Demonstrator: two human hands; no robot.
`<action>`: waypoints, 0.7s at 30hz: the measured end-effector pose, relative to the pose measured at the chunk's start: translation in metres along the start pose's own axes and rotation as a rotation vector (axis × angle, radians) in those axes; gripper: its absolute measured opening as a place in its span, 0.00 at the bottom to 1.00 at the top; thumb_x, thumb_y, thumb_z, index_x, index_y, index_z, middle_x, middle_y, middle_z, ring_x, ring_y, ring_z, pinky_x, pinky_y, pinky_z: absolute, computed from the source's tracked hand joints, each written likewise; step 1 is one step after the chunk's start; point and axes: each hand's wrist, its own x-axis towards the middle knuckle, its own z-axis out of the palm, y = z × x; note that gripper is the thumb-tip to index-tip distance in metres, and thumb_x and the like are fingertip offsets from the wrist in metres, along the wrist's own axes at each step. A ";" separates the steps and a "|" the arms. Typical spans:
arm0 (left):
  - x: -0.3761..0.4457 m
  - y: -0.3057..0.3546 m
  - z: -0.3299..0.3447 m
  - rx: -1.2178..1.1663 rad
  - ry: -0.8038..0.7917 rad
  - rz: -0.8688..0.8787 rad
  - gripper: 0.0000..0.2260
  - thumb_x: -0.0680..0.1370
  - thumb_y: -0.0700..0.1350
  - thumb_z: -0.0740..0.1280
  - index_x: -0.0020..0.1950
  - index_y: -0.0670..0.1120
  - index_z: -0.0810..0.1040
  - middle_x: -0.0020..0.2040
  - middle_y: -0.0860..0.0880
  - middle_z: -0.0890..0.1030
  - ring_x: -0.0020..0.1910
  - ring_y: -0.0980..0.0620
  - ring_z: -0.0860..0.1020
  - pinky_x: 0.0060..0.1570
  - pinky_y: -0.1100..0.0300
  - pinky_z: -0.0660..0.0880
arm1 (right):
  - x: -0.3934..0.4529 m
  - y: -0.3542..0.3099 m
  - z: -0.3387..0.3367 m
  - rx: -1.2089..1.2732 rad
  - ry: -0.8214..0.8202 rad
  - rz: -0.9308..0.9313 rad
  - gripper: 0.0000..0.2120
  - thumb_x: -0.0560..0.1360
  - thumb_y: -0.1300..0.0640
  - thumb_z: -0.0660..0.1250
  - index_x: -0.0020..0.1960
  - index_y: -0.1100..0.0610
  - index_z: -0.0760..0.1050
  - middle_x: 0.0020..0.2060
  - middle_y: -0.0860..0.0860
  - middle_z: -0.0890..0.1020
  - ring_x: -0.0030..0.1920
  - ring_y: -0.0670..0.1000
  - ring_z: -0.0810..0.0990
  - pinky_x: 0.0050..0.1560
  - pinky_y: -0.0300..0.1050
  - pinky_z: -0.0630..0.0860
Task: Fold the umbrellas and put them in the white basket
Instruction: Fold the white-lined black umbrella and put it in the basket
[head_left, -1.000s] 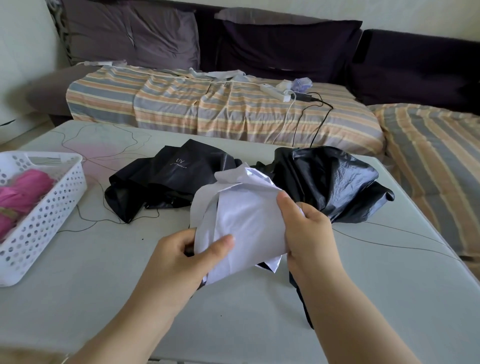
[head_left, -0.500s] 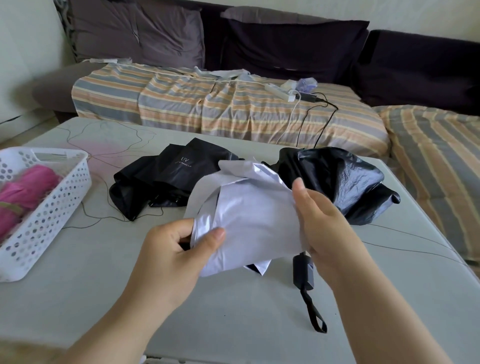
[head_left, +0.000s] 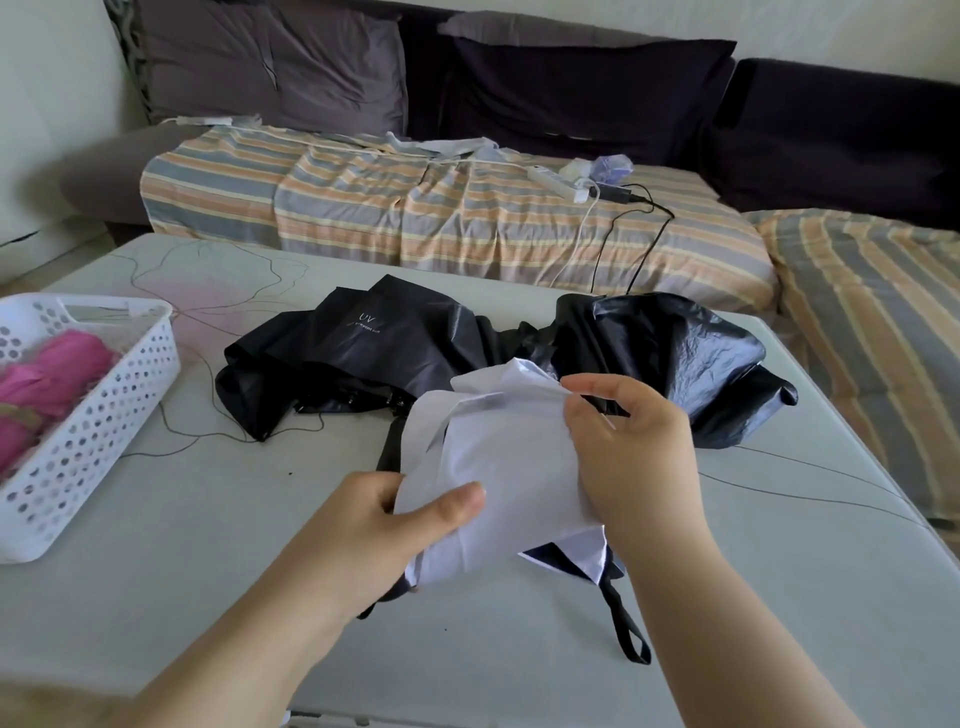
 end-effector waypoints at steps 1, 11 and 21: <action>0.000 0.001 0.002 -0.021 0.031 0.017 0.31 0.59 0.68 0.72 0.33 0.38 0.75 0.29 0.38 0.79 0.26 0.51 0.70 0.32 0.61 0.64 | 0.000 0.000 0.001 -0.005 -0.010 0.026 0.09 0.76 0.59 0.65 0.43 0.45 0.79 0.29 0.52 0.77 0.28 0.50 0.69 0.27 0.37 0.66; 0.003 0.003 -0.005 -0.193 0.196 0.149 0.21 0.65 0.56 0.76 0.34 0.38 0.76 0.30 0.46 0.68 0.31 0.50 0.65 0.35 0.57 0.60 | 0.007 -0.001 -0.017 0.277 -0.370 0.091 0.29 0.68 0.41 0.72 0.67 0.41 0.68 0.53 0.41 0.82 0.54 0.40 0.81 0.54 0.39 0.74; 0.001 0.005 -0.004 -0.204 0.207 0.152 0.31 0.64 0.59 0.75 0.39 0.30 0.71 0.31 0.46 0.66 0.30 0.49 0.62 0.33 0.56 0.58 | 0.003 -0.002 -0.008 0.331 -0.341 0.308 0.14 0.74 0.52 0.69 0.50 0.63 0.80 0.44 0.55 0.85 0.42 0.49 0.84 0.48 0.45 0.81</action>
